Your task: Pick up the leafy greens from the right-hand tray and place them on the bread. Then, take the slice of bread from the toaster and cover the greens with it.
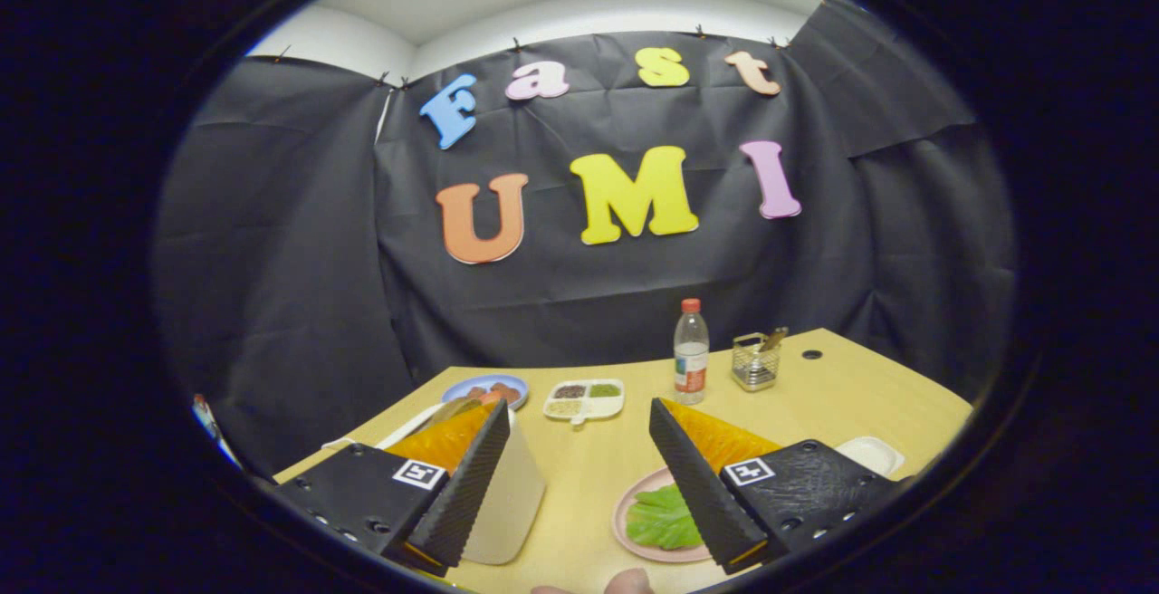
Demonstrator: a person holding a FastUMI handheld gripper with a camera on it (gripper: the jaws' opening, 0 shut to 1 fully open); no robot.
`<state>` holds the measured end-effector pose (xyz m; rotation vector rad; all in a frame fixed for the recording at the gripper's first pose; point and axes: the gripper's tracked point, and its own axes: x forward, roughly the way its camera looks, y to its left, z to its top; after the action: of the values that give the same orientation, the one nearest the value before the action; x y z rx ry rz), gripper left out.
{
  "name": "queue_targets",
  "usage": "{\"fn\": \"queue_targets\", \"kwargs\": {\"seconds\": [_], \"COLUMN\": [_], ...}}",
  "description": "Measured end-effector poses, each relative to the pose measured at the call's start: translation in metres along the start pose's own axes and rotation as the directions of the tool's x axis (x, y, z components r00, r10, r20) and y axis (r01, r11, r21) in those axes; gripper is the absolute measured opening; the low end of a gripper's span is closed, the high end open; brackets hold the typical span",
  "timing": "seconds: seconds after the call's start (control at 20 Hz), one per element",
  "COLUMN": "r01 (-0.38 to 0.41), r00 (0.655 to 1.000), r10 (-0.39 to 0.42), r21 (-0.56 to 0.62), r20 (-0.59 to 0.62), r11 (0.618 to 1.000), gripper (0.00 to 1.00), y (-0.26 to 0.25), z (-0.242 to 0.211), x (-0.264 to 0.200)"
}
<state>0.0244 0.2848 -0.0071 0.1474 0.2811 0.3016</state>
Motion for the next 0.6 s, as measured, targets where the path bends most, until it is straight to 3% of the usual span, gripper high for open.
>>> {"fn": "queue_targets", "kwargs": {"seconds": [0.25, 0.6], "r01": [-0.026, 0.018], "r00": [0.995, 0.97], "r10": [0.03, -0.003], "r21": [0.038, 0.062], "r20": [-0.092, -0.244], "r11": [0.999, 0.998], "gripper": [0.96, 0.95], "y": [0.061, 0.081], "z": [-0.022, -0.059], "x": [0.033, 0.079]}}
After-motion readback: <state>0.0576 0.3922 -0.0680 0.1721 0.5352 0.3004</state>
